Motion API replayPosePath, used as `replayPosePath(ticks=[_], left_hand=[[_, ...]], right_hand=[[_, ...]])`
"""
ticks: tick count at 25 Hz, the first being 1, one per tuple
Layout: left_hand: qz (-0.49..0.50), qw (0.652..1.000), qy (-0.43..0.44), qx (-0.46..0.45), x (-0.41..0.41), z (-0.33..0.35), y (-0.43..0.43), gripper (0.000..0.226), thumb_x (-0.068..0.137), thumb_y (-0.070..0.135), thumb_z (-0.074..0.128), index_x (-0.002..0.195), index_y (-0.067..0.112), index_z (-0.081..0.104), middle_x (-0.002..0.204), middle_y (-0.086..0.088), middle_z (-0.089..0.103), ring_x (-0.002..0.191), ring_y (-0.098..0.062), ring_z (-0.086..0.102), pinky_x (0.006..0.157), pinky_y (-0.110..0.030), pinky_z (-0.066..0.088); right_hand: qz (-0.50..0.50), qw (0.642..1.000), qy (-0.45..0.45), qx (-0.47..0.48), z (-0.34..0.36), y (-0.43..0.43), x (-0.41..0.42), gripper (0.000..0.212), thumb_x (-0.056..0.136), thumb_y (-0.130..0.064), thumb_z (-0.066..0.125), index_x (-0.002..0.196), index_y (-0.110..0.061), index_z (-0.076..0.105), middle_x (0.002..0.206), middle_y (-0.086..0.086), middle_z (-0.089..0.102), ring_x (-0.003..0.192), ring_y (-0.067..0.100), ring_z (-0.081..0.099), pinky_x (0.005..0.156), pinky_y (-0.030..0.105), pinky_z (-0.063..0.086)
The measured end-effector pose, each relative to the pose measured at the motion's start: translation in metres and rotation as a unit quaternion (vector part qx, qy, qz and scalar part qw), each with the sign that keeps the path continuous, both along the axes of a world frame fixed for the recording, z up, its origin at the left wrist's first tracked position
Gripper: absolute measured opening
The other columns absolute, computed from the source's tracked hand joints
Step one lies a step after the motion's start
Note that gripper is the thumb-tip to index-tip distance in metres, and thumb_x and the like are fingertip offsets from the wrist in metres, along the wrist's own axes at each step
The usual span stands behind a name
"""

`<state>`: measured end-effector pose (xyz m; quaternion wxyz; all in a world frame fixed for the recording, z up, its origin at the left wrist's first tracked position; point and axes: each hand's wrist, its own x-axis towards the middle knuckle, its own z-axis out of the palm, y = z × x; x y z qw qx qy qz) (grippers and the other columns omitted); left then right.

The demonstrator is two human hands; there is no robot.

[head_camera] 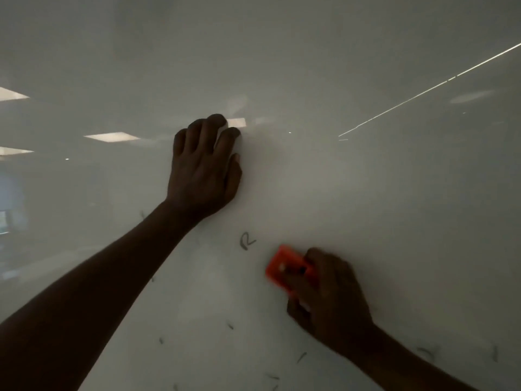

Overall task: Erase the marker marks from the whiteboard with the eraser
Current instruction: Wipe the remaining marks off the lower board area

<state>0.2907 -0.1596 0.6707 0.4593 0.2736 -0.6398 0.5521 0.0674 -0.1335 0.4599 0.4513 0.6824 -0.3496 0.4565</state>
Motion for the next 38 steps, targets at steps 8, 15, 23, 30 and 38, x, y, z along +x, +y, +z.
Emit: replayPosePath(ticks=[8, 15, 23, 30, 38], left_hand=[[-0.024, 0.999, 0.008, 0.021, 0.003, 0.000, 0.004, 0.041, 0.080, 0.008, 0.057, 0.120, 0.004, 0.063, 0.130, -0.017, 0.058, 0.113, -0.034, 0.050, 0.090, -0.042, 0.037], [-0.002, 1.000, -0.002, 0.031, 0.003, 0.000, 0.008, 0.043, 0.080, 0.007, 0.053, 0.121, 0.002, 0.065, 0.131, -0.020, 0.061, 0.113, -0.040, 0.057, 0.090, -0.042, 0.037], [-0.077, 0.993, -0.019, 0.093, 0.023, 0.008, 0.031, 0.044, 0.077, 0.006, 0.054, 0.120, 0.007, 0.066, 0.125, -0.012, 0.061, 0.111, -0.032, 0.055, 0.086, -0.041, 0.041], [0.003, 0.975, 0.216, 0.044, 0.172, -0.049, 0.017, 0.044, 0.089, 0.013, 0.052, 0.132, 0.008, 0.060, 0.140, -0.015, 0.053, 0.125, -0.035, 0.047, 0.099, -0.046, 0.036], [-0.013, 0.980, 0.198, 0.012, 0.188, -0.051, -0.001, 0.053, 0.085, 0.009, 0.048, 0.138, 0.011, 0.057, 0.145, -0.012, 0.050, 0.128, -0.034, 0.046, 0.104, -0.043, 0.033]], right_hand=[[-0.076, 0.931, -0.337, -0.121, 0.188, -0.005, -0.018, 0.044, 0.084, -0.037, 0.060, 0.124, -0.019, 0.058, 0.113, 0.021, 0.055, 0.099, 0.039, 0.053, 0.082, 0.046, 0.048], [0.030, 0.980, 0.192, 0.036, 0.012, 0.006, 0.086, 0.046, 0.082, -0.040, 0.061, 0.127, -0.032, 0.053, 0.123, 0.016, 0.058, 0.096, 0.033, 0.063, 0.076, 0.045, 0.057], [-0.040, 0.949, -0.300, -0.085, 0.183, -0.007, 0.007, 0.047, 0.082, -0.034, 0.060, 0.128, -0.031, 0.055, 0.117, 0.019, 0.051, 0.104, 0.038, 0.049, 0.088, 0.048, 0.047], [0.018, 0.935, 0.351, -0.040, 0.104, 0.006, 0.113, 0.052, 0.072, -0.032, 0.079, 0.123, -0.026, 0.067, 0.113, 0.024, 0.066, 0.087, 0.039, 0.065, 0.073, 0.042, 0.054], [-0.041, 0.990, -0.088, -0.102, 0.216, -0.012, 0.187, 0.050, 0.084, -0.029, 0.058, 0.133, -0.016, 0.059, 0.125, 0.030, 0.056, 0.102, 0.045, 0.056, 0.084, 0.047, 0.045]])
